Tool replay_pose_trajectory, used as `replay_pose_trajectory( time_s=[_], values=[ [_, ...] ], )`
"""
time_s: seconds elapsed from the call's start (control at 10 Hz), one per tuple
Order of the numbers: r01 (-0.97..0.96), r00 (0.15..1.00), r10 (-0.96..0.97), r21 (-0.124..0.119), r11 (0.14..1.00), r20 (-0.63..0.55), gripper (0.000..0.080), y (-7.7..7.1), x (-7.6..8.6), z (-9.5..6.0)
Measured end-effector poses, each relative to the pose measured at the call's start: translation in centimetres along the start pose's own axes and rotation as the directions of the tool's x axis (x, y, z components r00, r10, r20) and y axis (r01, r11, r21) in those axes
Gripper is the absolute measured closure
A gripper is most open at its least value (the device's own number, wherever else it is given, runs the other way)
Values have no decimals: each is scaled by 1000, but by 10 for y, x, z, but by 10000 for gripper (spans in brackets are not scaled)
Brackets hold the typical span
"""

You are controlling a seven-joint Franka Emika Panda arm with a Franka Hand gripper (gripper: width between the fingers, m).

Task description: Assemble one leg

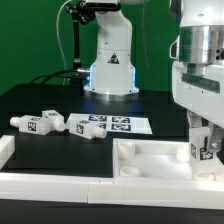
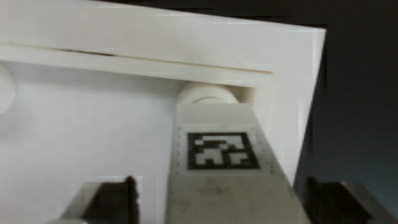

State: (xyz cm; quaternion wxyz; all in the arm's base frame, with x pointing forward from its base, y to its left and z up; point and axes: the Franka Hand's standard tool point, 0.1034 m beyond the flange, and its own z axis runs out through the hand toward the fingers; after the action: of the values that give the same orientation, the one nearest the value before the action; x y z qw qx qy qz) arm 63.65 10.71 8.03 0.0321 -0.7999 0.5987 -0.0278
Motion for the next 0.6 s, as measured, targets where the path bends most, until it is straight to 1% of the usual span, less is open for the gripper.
replay_pose_trajectory(
  time_s=[0.1, 0.2, 0.3, 0.4, 0.6],
  values=[
    [227, 974, -227, -4, 974, -12, 230, 0, 0, 0],
    [414, 910, -414, -6, 910, -11, 165, 0, 1, 0],
    [471, 882, -471, -7, 882, -10, 152, 1, 1, 1],
    [488, 873, -488, -8, 873, -11, 152, 1, 2, 1],
    [582, 813, -582, -16, 813, -15, 151, 1, 4, 1]
  ],
)
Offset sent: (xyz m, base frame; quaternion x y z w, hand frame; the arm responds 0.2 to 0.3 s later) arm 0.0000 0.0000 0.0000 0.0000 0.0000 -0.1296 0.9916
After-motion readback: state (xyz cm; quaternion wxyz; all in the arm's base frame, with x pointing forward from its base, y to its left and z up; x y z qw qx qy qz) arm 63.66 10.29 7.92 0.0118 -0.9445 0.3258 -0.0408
